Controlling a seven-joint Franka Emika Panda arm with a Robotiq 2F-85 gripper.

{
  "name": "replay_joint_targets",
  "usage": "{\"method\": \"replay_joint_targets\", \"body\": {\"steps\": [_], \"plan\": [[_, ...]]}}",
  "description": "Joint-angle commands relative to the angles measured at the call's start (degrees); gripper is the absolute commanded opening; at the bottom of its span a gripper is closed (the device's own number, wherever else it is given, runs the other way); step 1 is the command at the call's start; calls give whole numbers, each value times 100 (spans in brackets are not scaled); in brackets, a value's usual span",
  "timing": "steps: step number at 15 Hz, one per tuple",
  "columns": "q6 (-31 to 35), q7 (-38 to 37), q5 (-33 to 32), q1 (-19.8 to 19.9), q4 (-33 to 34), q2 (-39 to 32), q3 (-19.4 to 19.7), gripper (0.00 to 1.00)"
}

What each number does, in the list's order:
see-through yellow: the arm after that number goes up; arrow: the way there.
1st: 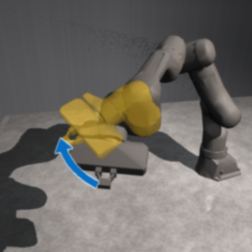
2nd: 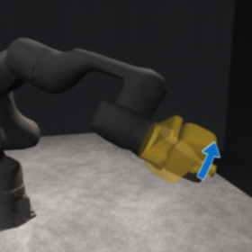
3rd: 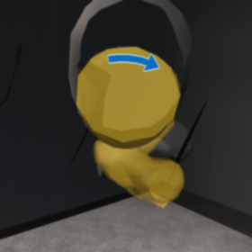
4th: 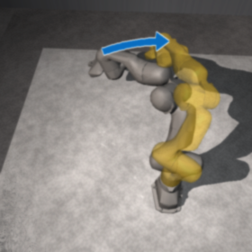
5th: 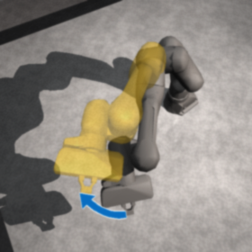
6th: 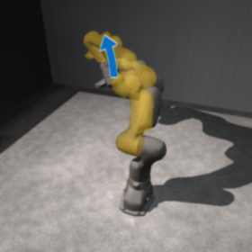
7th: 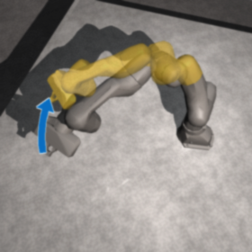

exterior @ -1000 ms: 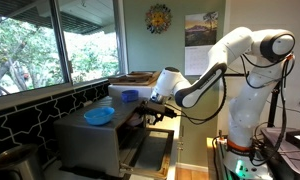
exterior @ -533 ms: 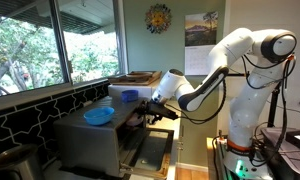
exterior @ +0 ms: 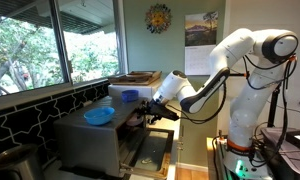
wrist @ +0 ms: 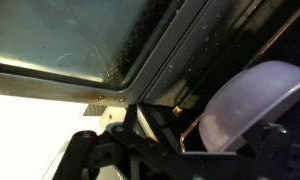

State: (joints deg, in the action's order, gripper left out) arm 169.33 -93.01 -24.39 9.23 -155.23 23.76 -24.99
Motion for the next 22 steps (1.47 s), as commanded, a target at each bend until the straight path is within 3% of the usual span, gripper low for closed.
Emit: {"method": "replay_joint_targets", "body": {"steps": [1,6,9,15,19,22], "plan": [[95,-34,-201,178,0,111,-125,100],[367,77,-1305,795,-48,590,-532,100],[905,25,-1897,1207,-52,903,-773,100],[1528,59,-2372,1721,-176,1170,-1047,100],[1970,445,-2868,1608,-216,1174,-703,100],[2273,704,-3384,1250,-241,985,-186,100]]}}
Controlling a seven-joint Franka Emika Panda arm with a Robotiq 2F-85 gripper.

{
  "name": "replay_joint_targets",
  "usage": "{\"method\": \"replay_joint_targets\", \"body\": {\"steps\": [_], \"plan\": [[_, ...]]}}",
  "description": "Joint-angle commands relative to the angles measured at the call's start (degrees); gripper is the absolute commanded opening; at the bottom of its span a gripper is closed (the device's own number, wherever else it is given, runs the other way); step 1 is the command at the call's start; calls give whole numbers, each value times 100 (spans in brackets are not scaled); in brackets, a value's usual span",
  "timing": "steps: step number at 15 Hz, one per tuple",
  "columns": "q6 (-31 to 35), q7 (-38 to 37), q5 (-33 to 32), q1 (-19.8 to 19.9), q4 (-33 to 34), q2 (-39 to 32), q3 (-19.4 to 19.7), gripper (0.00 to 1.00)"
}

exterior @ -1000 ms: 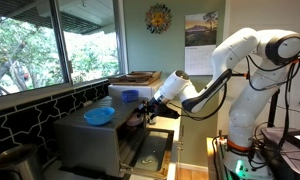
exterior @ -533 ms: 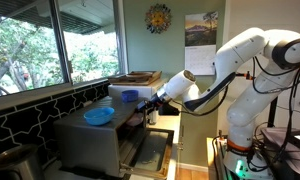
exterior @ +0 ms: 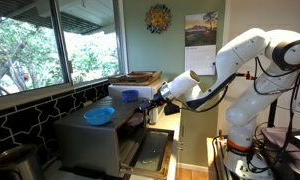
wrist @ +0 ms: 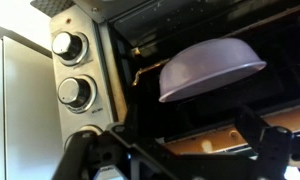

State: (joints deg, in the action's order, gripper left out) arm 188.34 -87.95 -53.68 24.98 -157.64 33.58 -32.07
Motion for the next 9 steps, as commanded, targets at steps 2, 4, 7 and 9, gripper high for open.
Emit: {"method": "replay_joint_targets", "body": {"steps": [2,4,7,9], "plan": [[400,169,-769,-756,30,-208,1000,100],[454,98,-1116,-1242,28,-373,1499,100],[476,-18,-1580,-2110,16,-652,2257,100],[586,-128,-1778,-2699,10,-781,2729,100]]}}
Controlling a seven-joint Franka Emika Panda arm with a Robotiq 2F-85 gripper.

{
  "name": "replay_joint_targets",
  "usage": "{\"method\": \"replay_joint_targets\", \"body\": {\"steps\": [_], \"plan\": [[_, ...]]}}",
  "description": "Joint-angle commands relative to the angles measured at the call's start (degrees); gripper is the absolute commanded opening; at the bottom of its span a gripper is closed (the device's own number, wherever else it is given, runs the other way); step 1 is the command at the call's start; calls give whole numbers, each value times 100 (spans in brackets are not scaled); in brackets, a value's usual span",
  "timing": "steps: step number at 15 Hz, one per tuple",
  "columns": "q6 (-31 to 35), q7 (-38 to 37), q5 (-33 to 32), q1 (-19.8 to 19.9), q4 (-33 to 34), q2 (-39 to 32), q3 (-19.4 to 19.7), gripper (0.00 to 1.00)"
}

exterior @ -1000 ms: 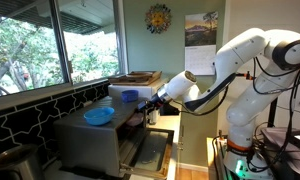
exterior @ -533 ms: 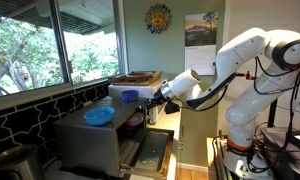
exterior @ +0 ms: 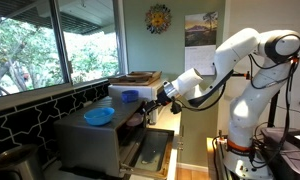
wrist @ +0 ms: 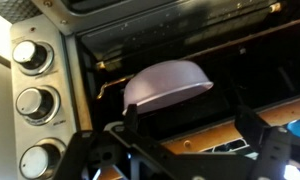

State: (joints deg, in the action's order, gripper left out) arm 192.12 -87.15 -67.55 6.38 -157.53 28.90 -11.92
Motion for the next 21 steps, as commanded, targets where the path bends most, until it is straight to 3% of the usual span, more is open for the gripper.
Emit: {"method": "replay_joint_targets", "body": {"steps": [1,4,5,14,17,21], "plan": [[217,-287,-508,-1086,0,-333,903,100],[12,-523,-695,-1459,6,41,1204,100],[97,-243,-437,-1216,20,-217,961,100],[217,-256,-564,-1545,219,33,1201,100],[232,-429,-570,-1937,403,-22,1360,100],[-230,-1069,-382,-2895,647,-267,1741,100]]}}
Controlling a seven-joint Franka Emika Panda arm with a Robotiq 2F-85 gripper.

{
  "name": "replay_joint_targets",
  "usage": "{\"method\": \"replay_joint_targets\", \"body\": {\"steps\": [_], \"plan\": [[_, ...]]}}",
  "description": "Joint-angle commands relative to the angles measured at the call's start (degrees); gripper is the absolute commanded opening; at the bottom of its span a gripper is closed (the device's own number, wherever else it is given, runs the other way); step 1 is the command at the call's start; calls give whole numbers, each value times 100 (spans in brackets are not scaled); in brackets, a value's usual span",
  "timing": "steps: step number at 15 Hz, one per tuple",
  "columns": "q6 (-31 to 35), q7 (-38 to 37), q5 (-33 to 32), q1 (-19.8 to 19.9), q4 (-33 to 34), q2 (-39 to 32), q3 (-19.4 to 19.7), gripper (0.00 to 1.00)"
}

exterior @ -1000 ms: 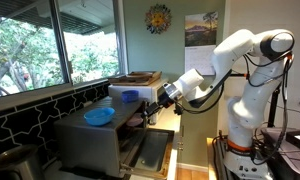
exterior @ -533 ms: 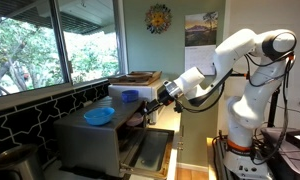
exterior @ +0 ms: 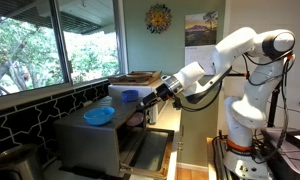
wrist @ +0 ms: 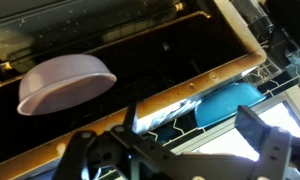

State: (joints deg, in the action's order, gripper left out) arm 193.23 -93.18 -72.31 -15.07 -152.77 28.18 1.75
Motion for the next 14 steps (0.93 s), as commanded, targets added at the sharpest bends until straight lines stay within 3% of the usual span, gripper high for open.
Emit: {"method": "replay_joint_targets", "body": {"steps": [1,4,9,10,11,13,14], "plan": [[-532,-616,220,-1069,234,-248,523,100],[-1337,-430,1062,-2232,329,-222,1122,100],[-3183,930,3483,-4227,663,571,2078,100],[-3527,1083,3774,-4387,853,709,2113,100],[-3889,1172,3957,-4453,1067,809,2087,100],[-4195,1817,5045,-3750,1378,731,1394,100],[-3577,2168,5472,-3145,1130,491,935,100]]}}
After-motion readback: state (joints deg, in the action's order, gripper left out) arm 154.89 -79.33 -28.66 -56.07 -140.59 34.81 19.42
